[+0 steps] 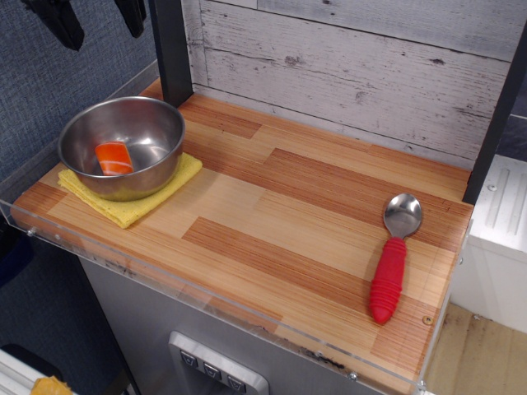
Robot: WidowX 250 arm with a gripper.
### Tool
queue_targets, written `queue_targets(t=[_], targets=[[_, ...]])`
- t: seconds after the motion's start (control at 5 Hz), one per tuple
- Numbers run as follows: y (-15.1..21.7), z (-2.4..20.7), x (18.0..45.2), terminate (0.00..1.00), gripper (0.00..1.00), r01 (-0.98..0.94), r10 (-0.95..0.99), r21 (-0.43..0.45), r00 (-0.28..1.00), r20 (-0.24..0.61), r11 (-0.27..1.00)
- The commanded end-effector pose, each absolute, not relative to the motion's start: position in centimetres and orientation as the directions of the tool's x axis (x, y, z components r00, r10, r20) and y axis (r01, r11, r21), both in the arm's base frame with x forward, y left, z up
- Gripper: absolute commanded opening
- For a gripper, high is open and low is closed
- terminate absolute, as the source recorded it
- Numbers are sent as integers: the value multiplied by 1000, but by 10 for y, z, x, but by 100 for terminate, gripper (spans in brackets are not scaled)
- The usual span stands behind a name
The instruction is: Move the red handle spoon to behind the silver bowl
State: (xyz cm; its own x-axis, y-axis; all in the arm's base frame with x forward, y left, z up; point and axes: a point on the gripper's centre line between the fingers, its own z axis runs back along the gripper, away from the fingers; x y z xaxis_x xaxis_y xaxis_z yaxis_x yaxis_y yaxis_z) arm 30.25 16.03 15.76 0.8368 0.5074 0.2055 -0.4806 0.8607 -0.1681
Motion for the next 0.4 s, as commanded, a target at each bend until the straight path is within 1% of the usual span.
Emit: queue_targets(t=[0.0,0.2], targets=[[160,158,303,0,100,-481,507,-168,837,206,861],[119,143,308,0,100,-433,452,-142,879,154,890]])
